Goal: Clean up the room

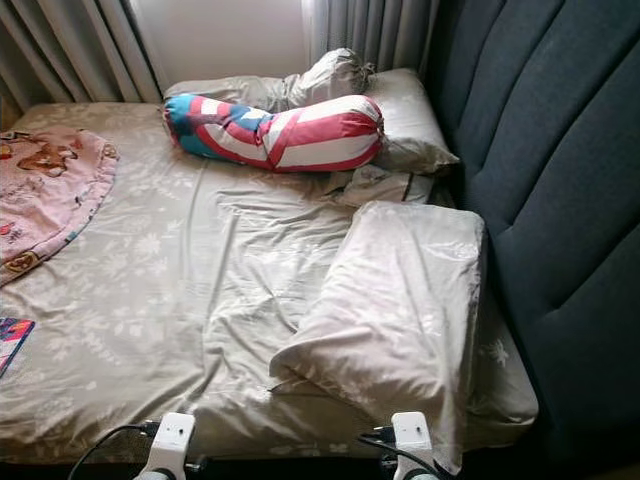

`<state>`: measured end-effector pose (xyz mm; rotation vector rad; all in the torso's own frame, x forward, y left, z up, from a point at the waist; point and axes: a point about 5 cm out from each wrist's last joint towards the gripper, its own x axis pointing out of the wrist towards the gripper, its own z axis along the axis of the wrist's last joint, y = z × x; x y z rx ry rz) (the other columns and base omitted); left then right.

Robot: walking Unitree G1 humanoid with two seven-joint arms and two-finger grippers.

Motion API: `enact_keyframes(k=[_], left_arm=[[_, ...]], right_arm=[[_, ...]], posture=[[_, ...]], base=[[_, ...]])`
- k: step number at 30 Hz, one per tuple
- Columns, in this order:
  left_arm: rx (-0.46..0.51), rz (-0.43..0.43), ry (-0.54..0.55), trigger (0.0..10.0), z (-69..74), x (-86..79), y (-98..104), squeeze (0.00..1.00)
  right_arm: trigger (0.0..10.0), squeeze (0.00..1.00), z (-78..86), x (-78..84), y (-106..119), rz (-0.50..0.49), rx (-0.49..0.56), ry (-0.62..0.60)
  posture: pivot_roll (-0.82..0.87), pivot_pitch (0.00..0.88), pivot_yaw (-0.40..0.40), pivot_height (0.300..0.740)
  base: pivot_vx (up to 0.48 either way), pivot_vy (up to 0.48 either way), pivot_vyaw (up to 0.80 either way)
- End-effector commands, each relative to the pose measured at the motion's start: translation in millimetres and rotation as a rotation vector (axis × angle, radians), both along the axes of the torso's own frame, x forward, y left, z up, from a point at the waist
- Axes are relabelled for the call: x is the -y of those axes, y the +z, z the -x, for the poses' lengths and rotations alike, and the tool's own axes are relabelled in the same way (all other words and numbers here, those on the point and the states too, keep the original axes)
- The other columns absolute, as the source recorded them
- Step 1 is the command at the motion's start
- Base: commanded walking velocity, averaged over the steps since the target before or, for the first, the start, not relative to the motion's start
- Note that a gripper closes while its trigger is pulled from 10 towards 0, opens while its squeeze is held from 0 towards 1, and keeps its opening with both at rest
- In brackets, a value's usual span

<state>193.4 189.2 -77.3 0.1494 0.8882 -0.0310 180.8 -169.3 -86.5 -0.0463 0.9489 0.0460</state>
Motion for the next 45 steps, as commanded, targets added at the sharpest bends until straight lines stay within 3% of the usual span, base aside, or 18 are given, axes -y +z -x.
enact_keyframes(k=[1, 9, 45], left_arm=[[-0.038, -0.010, -0.005, 10.0, 9.2, -1.7, -4.8, 0.00], [-0.043, -0.012, -0.003, 10.0, 9.0, -2.7, -4.8, 0.00], [-0.029, -0.009, -0.002, 10.0, 7.3, 0.1, -4.1, 0.00]], right_arm=[[10.0, 0.00, 1.7, 4.4, -0.5, 0.006, -0.007, -0.011], [10.0, 0.00, 1.5, 4.1, -0.4, 0.001, -0.005, -0.011], [10.0, 0.00, 0.8, 5.0, 0.6, 0.009, 0.022, -0.017]], posture=[[-0.08, 0.043, -0.020, 0.740], [-0.08, 0.043, -0.020, 0.740], [-0.07, 0.042, -0.023, 0.740]], base=[[0.000, 0.000, 0.00], [0.000, -0.235, -0.59], [0.000, -0.100, 0.00]])
